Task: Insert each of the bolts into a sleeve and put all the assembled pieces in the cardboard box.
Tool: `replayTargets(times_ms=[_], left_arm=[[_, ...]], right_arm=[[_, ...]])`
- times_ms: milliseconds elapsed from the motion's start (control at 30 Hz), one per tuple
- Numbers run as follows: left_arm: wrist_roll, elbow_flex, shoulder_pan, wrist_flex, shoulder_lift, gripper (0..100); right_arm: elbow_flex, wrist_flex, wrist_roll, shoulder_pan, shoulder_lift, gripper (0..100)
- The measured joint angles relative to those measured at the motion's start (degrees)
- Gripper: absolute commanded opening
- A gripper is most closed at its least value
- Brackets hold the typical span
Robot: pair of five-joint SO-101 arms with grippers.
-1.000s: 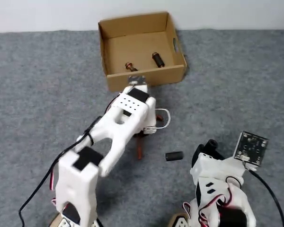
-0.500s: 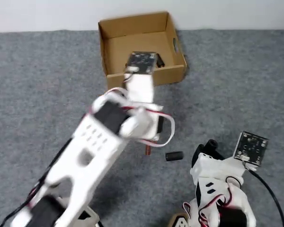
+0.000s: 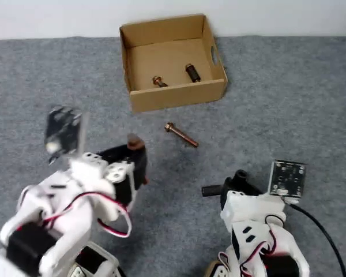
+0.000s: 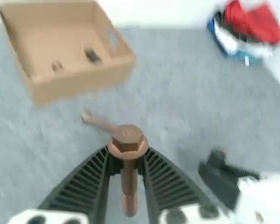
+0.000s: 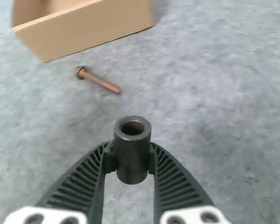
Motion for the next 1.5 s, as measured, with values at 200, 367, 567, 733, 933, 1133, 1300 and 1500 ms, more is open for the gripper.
replayTargets(times_ms=[200, 367, 567, 733, 933, 1133, 1300, 1500], left_arm=[[-1.3, 9.8, -1.5, -9.7, -8.8, 0], [-1.3, 14.6, -1.7, -15.6, -12.8, 0], [-1.3, 19.3, -1.1, -22.7, -16.1, 0], [-1.3, 22.6, 4.4, -27.6, -18.7, 0], [-0.4, 23.7, 9.0, -31.1, -19.6, 0], [3.0, 23.7, 11.9, -31.7, -19.7, 0], [4.7, 23.7, 13.5, -32.6, -19.7, 0], [5.0, 23.7, 13.9, -38.6, -19.7, 0]], right_arm=[[0.0, 0.0, 0.0, -4.9, 0.0, 0.8], [0.0, 0.0, 0.0, -8.4, 0.0, 0.8], [0.1, -3.4, 2.9, -13.1, 0.0, 0.8], [2.5, -8.5, 7.9, -15.6, 0.3, 0.8], [2.5, -9.3, 8.6, -21.4, 0.1, 0.8], [2.5, -9.3, 8.6, -22.0, 0.1, 0.8], [2.5, -9.3, 8.6, -22.2, 0.1, 0.8], [2.5, -9.3, 8.6, -23.7, 0.1, 0.8]])
